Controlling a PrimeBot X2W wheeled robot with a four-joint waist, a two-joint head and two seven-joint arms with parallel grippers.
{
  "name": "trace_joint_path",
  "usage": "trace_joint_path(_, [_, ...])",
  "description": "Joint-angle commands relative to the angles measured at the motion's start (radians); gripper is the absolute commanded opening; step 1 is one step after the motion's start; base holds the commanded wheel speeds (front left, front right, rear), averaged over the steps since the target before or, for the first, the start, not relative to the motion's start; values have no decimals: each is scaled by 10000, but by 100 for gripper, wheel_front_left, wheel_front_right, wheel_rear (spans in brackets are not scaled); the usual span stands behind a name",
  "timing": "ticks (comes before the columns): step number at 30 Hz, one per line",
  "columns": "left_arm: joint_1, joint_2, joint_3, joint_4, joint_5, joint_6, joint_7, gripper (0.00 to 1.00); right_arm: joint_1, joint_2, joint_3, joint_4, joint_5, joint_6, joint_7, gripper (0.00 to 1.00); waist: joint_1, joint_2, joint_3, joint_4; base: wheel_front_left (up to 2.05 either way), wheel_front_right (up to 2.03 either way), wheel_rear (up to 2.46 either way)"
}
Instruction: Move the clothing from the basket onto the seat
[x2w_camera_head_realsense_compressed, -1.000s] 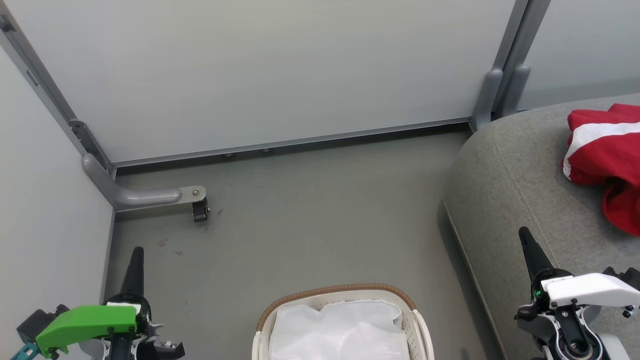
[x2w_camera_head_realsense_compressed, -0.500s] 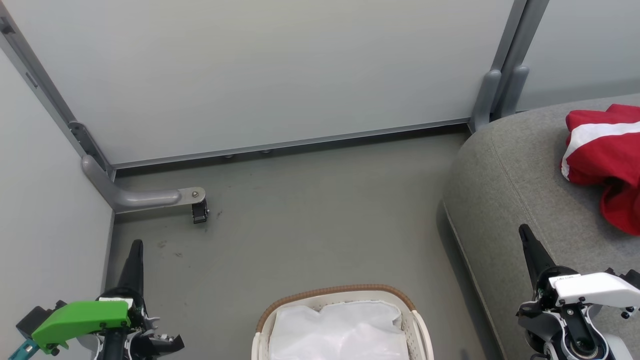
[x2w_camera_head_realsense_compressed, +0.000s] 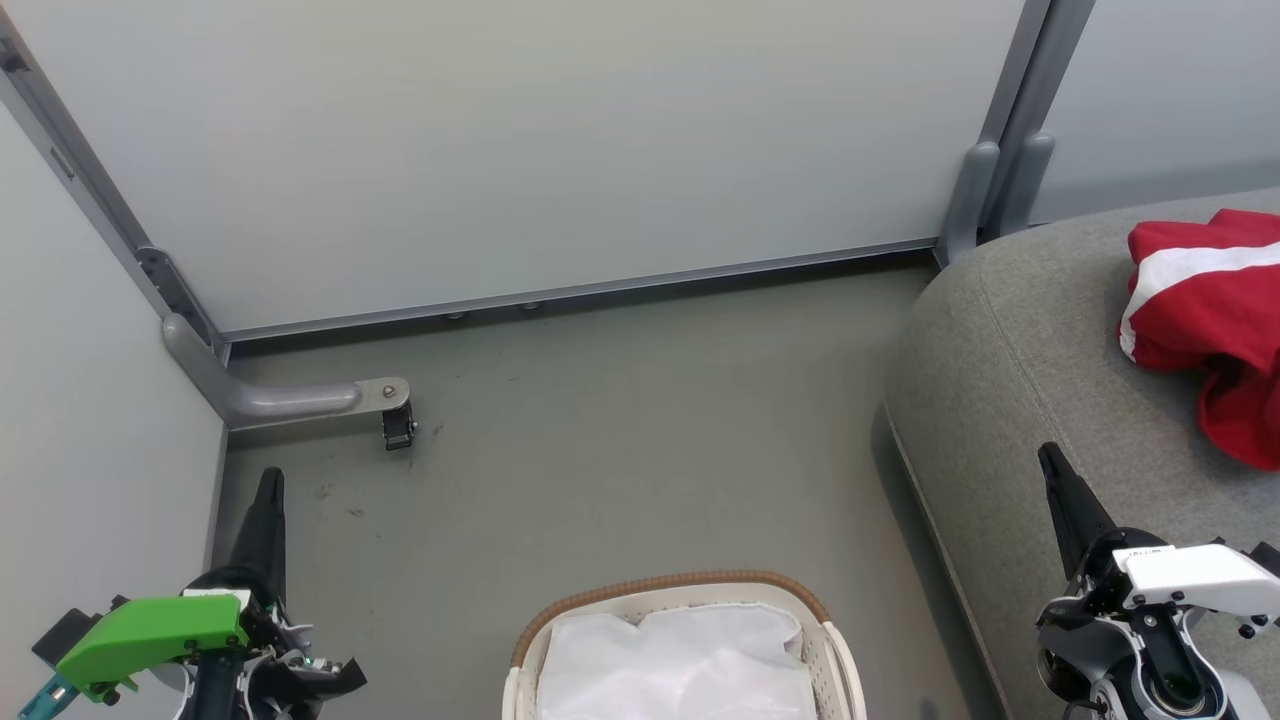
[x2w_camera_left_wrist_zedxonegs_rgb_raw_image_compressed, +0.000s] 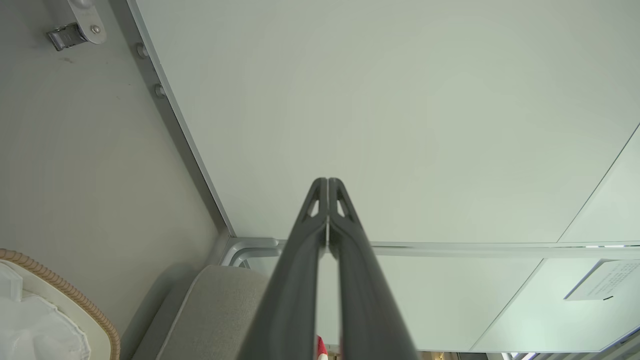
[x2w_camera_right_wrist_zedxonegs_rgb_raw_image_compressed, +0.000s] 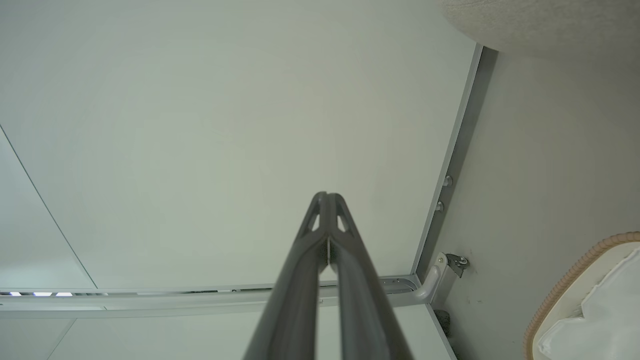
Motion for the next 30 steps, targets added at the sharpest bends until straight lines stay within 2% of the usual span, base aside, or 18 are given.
trace_joint_path(1, [-153, 65, 34, -35, -51, -69, 40, 0, 97, -59, -25, -48, 61, 0, 25, 0, 0, 0, -1, 0, 0, 0, 0])
trace_joint_path(30, [-143, 66, 32, -29, -50, -66, 37, 0, 97, -59, -21, -46, 62, 0, 22, 0, 0, 0, -1, 0, 0, 0, 0])
